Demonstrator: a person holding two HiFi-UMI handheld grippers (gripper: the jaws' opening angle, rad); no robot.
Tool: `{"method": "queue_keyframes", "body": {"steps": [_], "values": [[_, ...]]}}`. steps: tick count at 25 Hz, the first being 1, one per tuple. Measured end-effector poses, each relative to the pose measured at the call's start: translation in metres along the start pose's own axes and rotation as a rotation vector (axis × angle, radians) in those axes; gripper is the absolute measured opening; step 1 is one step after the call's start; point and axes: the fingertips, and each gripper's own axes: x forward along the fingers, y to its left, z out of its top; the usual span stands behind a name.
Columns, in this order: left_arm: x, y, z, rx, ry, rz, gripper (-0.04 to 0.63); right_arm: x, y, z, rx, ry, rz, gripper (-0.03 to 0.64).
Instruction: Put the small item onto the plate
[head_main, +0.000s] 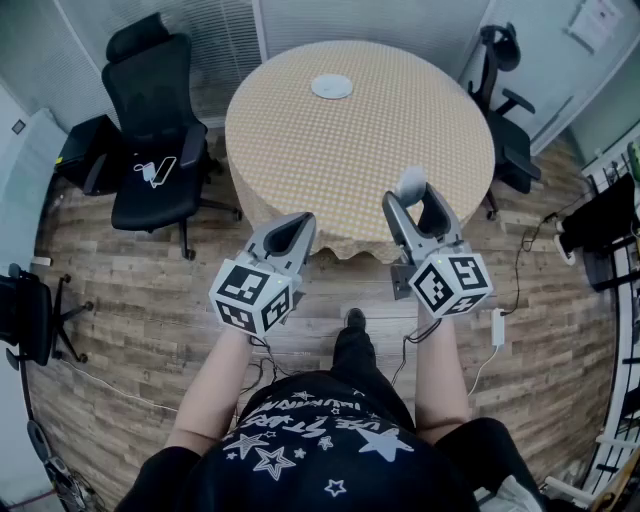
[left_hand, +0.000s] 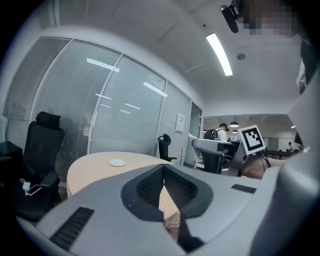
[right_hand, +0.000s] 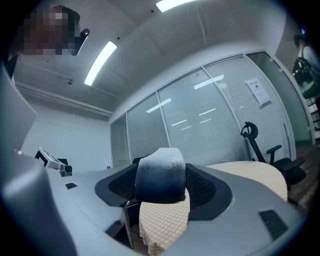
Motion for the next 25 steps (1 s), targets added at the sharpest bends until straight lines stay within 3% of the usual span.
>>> {"method": "queue_keyframes", "body": {"steps": [14,25], "values": [[-0.095,-0.056,-0.021,-0.001,-0.004,-0.097,0.005,-0.098,0.09,-0.013,-0.087,0.003,-0.091,0.313],[-0.096,-0.073,-0.035,0.011,0.017,-0.131,0.005,-0.125,0.086,-0.018,-0.059,-0.001,-0.137,0.313]]}}
